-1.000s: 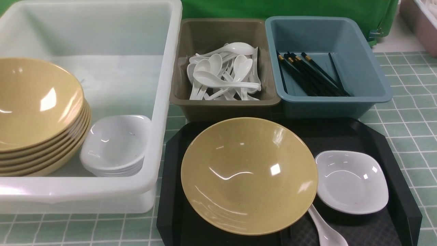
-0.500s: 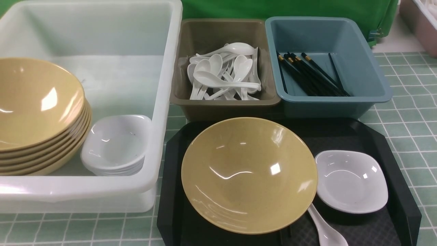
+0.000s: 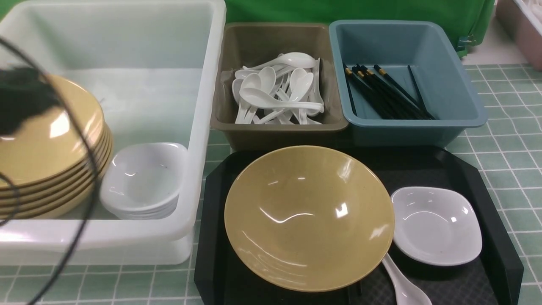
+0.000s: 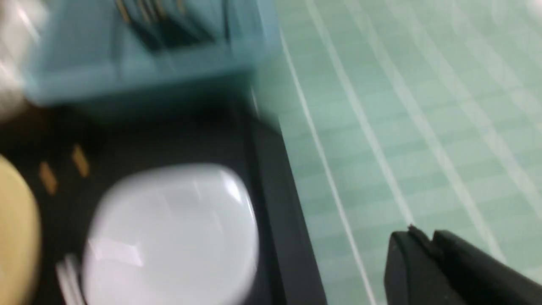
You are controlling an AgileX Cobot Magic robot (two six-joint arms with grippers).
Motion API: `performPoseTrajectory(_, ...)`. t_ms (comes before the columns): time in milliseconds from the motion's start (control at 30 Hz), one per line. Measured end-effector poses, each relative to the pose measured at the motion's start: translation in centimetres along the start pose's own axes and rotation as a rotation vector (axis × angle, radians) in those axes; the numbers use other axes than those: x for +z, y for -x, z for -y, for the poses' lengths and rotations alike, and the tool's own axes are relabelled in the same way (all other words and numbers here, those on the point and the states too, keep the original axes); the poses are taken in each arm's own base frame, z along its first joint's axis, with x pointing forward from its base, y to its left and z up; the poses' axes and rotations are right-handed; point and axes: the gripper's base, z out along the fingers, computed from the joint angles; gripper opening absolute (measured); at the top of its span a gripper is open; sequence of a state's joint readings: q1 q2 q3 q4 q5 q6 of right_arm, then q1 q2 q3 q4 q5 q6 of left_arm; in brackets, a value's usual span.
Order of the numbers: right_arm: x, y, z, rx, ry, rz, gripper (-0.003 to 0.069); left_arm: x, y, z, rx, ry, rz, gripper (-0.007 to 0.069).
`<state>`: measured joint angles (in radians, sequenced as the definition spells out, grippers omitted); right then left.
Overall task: On blue table put chopsticks spoon bowls plates into blue grey white boxes.
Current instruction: 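Grasp the large bowl on the tray by its rim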
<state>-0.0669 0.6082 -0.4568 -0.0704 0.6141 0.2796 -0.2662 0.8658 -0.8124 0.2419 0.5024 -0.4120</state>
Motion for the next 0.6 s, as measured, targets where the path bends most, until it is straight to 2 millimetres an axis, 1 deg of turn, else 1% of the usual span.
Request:
performPoseTrajectory(100,1.5,-1.0,0.1,-0.032,-0.034,-0.190,0.0100,1.4,0.6,2.6,0.125,-0.074,-0.183,0.0005)
performPoseTrajectory(133,1.9,-1.2,0.0,-0.033,-0.034,-0.226,0.0100,1.6,0.8,3.4,0.178,-0.101,-0.224,0.0005)
performPoseTrajectory(167,2.2,-1.3,-0.1,-0.031,-0.029,-0.261,0.0100,2.3,0.9,4.3,0.228,-0.129,-0.283,0.0005)
performPoseTrajectory(200,2.4,-1.4,-0.3,-0.032,-0.018,-0.282,0.0101,2.6,0.9,5.1,0.272,-0.163,-0.331,0.0005)
performPoseTrajectory(233,2.7,-1.6,-0.5,-0.042,-0.003,-0.308,0.0101,3.3,1.3,6.1,0.311,-0.198,-0.377,0.0005)
performPoseTrajectory(267,3.1,-1.8,-1.0,-0.081,0.033,-0.342,0.0104,4.1,1.7,7.8,0.367,-0.271,-0.447,0.0005)
performPoseTrajectory(367,3.5,-2.1,-1.8,-0.185,0.099,-0.382,0.0107,6.5,2.1,10.3,0.413,-0.370,-0.559,0.0005)
performPoseTrajectory(400,3.5,-2.3,-2.2,-0.235,0.122,-0.391,0.0108,7.6,2.4,11.1,0.426,-0.395,-0.582,0.0005)
performPoseTrajectory(433,3.5,-2.4,-2.5,-0.303,0.149,-0.392,0.0109,8.4,2.5,11.6,0.444,-0.412,-0.598,0.0008)
performPoseTrajectory(467,3.4,-2.5,-2.8,-0.357,0.173,-0.393,0.0110,9.8,2.7,12.3,0.470,-0.421,-0.613,0.0013)
performPoseTrajectory(500,3.4,-2.5,-2.8,-0.361,0.176,-0.392,0.0110,10.0,2.7,12.3,0.477,-0.424,-0.616,0.0015)
performPoseTrajectory(533,3.3,-2.7,-3.2,-0.422,0.204,-0.391,0.0111,11.4,2.8,12.9,0.498,-0.427,-0.639,0.0044)
performPoseTrajectory(567,3.3,-2.7,-3.3,-0.435,0.211,-0.390,0.0111,11.8,2.8,13.0,0.501,-0.426,-0.643,0.0055)
performPoseTrajectory(600,3.2,-2.8,-3.7,-0.471,0.236,-0.381,0.0113,13.4,2.5,13.5,0.523,-0.421,-0.678,0.0120)
